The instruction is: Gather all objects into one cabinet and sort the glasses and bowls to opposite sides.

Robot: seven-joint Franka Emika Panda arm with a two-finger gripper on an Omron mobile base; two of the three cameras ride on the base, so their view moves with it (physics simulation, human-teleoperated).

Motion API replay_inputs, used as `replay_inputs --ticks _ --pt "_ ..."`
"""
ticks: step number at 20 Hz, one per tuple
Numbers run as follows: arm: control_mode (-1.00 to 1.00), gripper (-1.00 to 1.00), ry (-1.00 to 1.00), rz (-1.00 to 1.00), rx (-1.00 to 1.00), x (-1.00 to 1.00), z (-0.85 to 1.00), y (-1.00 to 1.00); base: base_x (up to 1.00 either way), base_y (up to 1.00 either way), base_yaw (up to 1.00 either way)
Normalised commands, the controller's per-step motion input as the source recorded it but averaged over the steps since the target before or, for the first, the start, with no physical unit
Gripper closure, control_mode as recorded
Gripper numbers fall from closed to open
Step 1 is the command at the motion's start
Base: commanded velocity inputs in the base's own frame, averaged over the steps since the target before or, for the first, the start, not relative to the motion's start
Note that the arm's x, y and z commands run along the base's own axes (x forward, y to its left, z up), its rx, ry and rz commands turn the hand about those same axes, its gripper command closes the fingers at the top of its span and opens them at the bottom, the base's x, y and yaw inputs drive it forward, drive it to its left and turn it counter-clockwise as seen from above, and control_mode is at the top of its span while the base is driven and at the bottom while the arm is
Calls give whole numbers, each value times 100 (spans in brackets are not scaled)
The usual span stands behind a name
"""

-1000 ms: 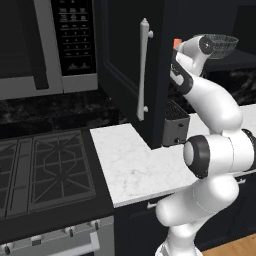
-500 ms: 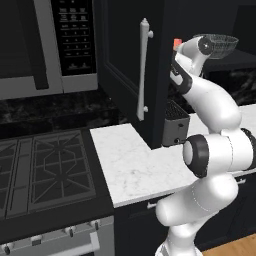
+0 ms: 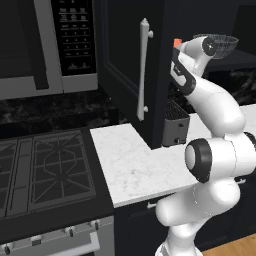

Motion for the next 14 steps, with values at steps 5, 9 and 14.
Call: replay_inputs --ticks 5,9,14 --pt "-100 -100 -1 0 14 -80 58 0 0 0 0" --pt "-100 -100 0 0 1 -100 41 0 0 0 0" --pt "-100 -100 0 1 -8 -100 6 0 0 0 0"
